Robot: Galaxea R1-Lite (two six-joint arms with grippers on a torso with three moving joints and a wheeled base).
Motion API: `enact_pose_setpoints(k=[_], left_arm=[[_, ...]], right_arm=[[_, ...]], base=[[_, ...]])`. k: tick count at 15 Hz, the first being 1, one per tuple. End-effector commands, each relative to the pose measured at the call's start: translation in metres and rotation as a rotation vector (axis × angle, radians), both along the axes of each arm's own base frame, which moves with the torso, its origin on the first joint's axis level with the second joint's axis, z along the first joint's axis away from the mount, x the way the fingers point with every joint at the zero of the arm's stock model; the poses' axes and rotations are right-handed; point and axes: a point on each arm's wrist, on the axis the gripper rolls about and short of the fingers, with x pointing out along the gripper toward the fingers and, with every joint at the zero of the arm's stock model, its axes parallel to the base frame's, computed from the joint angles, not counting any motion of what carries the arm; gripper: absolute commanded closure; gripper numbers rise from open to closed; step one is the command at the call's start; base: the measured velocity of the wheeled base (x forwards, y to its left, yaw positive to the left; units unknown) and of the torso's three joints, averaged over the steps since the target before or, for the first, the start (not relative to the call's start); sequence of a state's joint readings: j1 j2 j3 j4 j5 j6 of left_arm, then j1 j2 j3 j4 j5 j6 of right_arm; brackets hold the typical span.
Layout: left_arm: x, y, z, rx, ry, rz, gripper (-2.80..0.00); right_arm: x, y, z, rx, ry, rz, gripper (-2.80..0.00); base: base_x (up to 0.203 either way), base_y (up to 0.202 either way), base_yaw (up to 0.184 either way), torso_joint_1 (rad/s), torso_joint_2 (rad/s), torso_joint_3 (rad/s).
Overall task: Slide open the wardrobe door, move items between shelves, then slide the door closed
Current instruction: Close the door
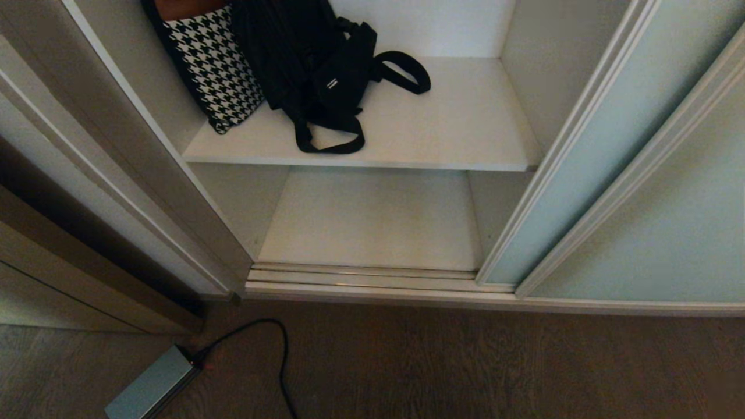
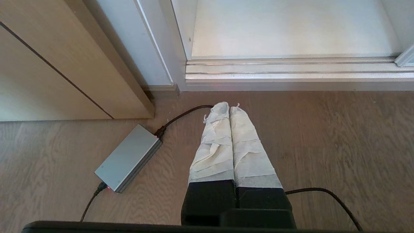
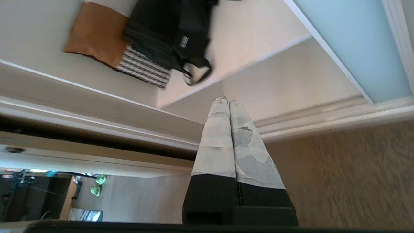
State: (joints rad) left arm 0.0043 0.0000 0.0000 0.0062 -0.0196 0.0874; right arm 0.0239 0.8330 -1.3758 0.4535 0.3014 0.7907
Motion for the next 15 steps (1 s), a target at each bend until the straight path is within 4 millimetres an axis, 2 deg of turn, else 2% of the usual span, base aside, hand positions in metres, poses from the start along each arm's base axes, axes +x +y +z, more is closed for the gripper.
enact_pose_setpoints(k=[1, 4, 7, 11, 15], left_arm=[[0.0, 0.0, 0.0, 0.0, 0.001, 0.0, 0.0], [0.0, 0.0, 0.0, 0.0, 0.001, 0.0, 0.0], [0.0, 0.0, 0.0, 0.0, 0.001, 0.0, 0.0], [0.0, 0.0, 0.0, 0.0, 0.001, 0.0, 0.0], [0.0, 0.0, 0.0, 0.002, 0.0, 0.0, 0.0]], right_arm=[[0.019, -0.001, -0.005, -0.003, 0.059, -0.054, 0.0], [0.051, -0.011, -0.006, -0.02, 0.111, -0.115, 0.0], [0.076, -0.028, -0.006, -0.038, 0.073, -0.031, 0.0], [0.112, -0.057, -0.016, -0.027, 0.089, 0.051, 0.0], [0.144, -0.08, -0.029, -0.004, 0.122, 0.05, 0.0]], base=[[0.0, 0.0, 0.0, 0.0, 0.0, 0.0], [0.0, 0.0, 0.0, 0.0, 0.0, 0.0], [0.0, 0.0, 0.0, 0.0, 0.0, 0.0], [0.0, 0.0, 0.0, 0.0, 0.0, 0.0], [0.0, 0.0, 0.0, 0.0, 0.0, 0.0]])
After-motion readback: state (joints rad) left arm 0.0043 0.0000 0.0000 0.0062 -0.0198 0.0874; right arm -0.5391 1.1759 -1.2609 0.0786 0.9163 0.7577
